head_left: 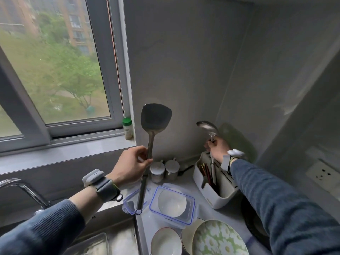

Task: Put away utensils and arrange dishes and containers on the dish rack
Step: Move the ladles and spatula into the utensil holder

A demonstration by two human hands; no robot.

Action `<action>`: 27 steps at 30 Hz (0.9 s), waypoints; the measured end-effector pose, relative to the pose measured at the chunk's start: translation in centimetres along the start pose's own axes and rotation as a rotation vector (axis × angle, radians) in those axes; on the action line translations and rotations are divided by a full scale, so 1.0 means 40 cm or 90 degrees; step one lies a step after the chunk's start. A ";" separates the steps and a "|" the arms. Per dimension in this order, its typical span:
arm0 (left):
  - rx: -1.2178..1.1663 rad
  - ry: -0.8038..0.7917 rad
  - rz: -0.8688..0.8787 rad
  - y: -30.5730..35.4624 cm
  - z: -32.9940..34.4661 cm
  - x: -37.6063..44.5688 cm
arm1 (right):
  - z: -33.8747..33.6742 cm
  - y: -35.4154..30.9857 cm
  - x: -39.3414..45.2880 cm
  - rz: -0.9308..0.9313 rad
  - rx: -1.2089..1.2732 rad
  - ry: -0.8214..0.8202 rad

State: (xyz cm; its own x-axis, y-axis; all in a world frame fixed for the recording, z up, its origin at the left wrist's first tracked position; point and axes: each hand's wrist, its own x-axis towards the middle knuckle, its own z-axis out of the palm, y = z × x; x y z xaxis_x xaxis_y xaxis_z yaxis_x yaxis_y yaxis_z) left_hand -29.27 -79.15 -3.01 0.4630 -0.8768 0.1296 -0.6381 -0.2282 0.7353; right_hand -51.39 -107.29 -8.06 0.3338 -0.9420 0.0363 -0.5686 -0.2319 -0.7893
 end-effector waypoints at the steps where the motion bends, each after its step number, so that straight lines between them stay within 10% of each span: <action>1: -0.003 -0.001 0.001 0.002 0.005 0.001 | -0.004 -0.003 -0.011 0.002 0.006 0.004; 15: -0.006 0.022 0.009 0.020 0.034 0.039 | -0.088 -0.128 0.044 -0.121 0.059 0.174; 27: 0.003 0.057 -0.005 0.036 0.068 0.041 | 0.064 -0.134 -0.004 -0.210 -0.142 0.020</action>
State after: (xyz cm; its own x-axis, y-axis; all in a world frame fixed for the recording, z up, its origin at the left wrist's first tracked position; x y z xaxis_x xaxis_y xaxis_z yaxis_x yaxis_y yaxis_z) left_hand -31.11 -82.07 -3.54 0.5213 -0.8334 0.1835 -0.6375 -0.2374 0.7330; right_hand -46.49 -105.27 -5.40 0.5046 -0.8140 0.2877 -0.5851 -0.5675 -0.5793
